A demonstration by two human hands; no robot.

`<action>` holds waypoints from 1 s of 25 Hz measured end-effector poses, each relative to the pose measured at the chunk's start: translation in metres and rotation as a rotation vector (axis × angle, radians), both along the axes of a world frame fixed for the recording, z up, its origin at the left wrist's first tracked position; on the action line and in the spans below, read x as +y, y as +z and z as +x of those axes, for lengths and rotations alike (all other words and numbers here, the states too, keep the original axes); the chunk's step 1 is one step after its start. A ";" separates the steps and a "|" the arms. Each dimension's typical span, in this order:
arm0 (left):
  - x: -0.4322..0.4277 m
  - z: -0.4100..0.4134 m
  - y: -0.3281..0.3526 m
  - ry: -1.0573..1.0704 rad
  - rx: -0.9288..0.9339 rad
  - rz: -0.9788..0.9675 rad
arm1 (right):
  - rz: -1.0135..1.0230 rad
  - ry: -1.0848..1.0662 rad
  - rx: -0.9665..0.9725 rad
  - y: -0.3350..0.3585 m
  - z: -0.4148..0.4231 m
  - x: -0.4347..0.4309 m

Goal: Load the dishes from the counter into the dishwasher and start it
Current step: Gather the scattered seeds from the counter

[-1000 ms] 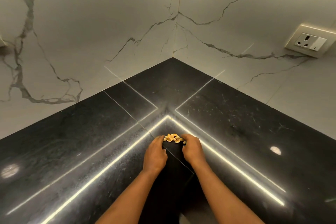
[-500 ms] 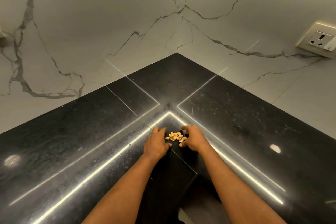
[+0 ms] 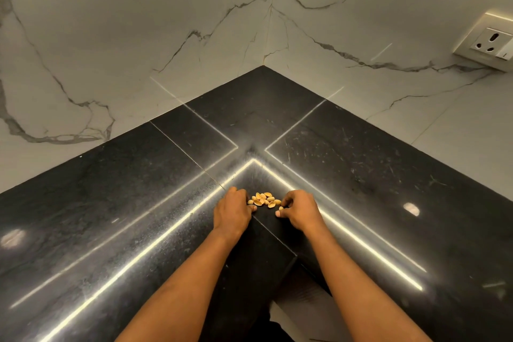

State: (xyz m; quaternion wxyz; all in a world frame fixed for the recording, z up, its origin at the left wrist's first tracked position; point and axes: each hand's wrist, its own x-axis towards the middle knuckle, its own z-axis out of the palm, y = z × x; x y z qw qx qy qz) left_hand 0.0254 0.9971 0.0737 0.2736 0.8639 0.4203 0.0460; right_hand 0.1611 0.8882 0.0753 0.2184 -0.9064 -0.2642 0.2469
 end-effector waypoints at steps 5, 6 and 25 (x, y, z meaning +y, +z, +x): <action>-0.001 0.007 0.002 -0.035 0.053 0.046 | -0.042 0.005 0.017 0.001 0.000 0.006; -0.002 0.009 0.004 -0.055 0.092 0.058 | -0.049 0.011 0.003 0.000 0.000 0.007; -0.003 -0.018 0.001 0.527 -0.622 -1.100 | 0.478 -0.494 0.730 0.009 -0.012 -0.017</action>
